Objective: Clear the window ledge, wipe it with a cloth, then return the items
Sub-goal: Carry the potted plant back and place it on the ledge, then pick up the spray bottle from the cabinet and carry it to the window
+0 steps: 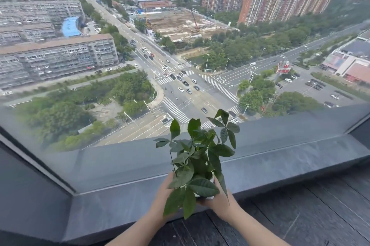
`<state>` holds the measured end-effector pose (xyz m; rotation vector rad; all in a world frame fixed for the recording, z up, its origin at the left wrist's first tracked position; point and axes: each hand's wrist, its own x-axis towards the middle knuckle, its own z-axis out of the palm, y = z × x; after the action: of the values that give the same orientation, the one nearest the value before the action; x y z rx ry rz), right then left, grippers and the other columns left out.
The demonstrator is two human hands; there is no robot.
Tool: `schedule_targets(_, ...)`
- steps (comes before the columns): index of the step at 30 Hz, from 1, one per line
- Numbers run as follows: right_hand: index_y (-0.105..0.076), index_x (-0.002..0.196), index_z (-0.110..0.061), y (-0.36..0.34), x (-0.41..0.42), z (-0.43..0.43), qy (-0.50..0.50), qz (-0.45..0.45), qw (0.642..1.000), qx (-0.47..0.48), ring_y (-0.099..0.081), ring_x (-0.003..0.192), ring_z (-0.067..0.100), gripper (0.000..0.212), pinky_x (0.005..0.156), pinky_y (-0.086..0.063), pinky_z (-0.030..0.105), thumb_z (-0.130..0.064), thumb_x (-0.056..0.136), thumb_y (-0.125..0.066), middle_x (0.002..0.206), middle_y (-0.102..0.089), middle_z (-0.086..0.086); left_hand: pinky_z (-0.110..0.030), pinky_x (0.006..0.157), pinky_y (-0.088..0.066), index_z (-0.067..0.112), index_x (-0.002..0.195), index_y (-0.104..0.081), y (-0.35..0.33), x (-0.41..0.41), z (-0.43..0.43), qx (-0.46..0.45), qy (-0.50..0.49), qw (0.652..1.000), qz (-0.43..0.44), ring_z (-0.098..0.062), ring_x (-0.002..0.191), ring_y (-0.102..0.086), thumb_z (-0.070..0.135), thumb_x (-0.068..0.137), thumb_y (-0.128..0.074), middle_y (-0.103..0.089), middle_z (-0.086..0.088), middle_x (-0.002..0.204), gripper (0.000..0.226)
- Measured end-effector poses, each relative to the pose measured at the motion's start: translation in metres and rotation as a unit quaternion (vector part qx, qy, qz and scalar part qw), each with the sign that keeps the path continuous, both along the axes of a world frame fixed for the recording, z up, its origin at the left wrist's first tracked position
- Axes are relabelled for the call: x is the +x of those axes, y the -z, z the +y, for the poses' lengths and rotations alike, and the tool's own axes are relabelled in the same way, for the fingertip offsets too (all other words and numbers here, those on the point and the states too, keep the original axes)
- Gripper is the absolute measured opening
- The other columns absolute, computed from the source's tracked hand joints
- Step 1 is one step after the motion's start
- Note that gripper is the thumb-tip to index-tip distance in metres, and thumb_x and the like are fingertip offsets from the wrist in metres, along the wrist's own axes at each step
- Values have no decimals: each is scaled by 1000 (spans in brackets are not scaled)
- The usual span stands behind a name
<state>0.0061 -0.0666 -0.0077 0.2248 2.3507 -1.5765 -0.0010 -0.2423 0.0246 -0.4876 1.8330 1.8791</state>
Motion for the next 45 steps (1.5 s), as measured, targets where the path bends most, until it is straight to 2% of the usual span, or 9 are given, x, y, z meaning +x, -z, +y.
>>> schedule_targets(3,-56,110,-24,-5,3,-2,4,3,1000,-23,-70,85,4,52,68,-56,21,3,70,-74,89,-73,-7,-10,33,-38,2,59,-47,-6,-1,2,35,-24,999,13,-13,38,-56,-7,64,-83,-47,-14,55,37)
schedule_targets(7,-50,116,-26,-11,9,-1,-11,-11,1000,-10,-65,89,6,54,70,-51,15,4,75,-68,100,-67,-4,-3,46,-42,-3,101,-54,9,5,-11,-91,78,992,47,-10,68,-53,-8,95,-48,-54,-3,80,10)
schedule_targets(11,-33,144,-31,-38,33,17,20,-106,994,33,-54,115,11,89,82,-48,13,3,73,-76,142,-49,-3,-19,95,-43,9,149,-23,-2,17,-50,-268,187,944,49,-25,128,-50,4,81,-72,-44,-2,145,84)
schedule_targets(13,-31,149,-24,-74,48,28,47,-153,985,69,-46,132,20,91,91,-47,21,4,75,-76,151,-41,1,-31,98,-46,8,149,-26,-36,22,-70,-304,210,929,18,-27,127,-51,4,76,-77,-44,-5,147,89)
schedule_targets(22,-49,137,-13,-350,68,24,61,-144,979,133,-53,125,22,59,108,-44,41,1,83,-70,140,-55,2,-22,75,-48,10,122,-59,-320,41,-114,-299,178,935,62,-16,96,-61,2,82,-70,-66,0,104,42)
schedule_targets(29,-58,127,-11,-582,113,-33,-11,-69,988,138,-59,115,22,46,100,-47,35,-9,83,-73,124,-64,4,-17,75,-46,13,119,-62,-542,113,-130,-267,208,934,116,-12,94,-63,13,83,-72,-69,-1,108,38)
schedule_targets(37,-68,109,-15,-769,212,-163,-107,88,990,3,-70,89,19,20,79,-53,28,-18,89,-67,102,-73,3,-29,85,-54,19,115,-65,-726,289,-209,-139,-4,970,199,-17,94,-71,18,89,-67,-74,3,104,26)
schedule_targets(42,-69,109,-15,-857,292,-292,-260,143,953,-64,-70,88,18,18,67,-50,15,-20,92,-64,101,-73,3,-38,91,-52,21,107,-67,-787,436,-303,-110,-183,957,198,-21,93,-71,15,91,-64,-74,-3,108,17)
schedule_targets(45,-67,100,-25,-889,356,-375,-347,149,920,-105,-70,92,22,10,76,-52,28,-20,93,-63,107,-73,6,-38,91,-52,21,107,-67,-809,532,-362,-132,-277,931,196,-20,91,-71,16,90,-65,-73,-6,111,17)
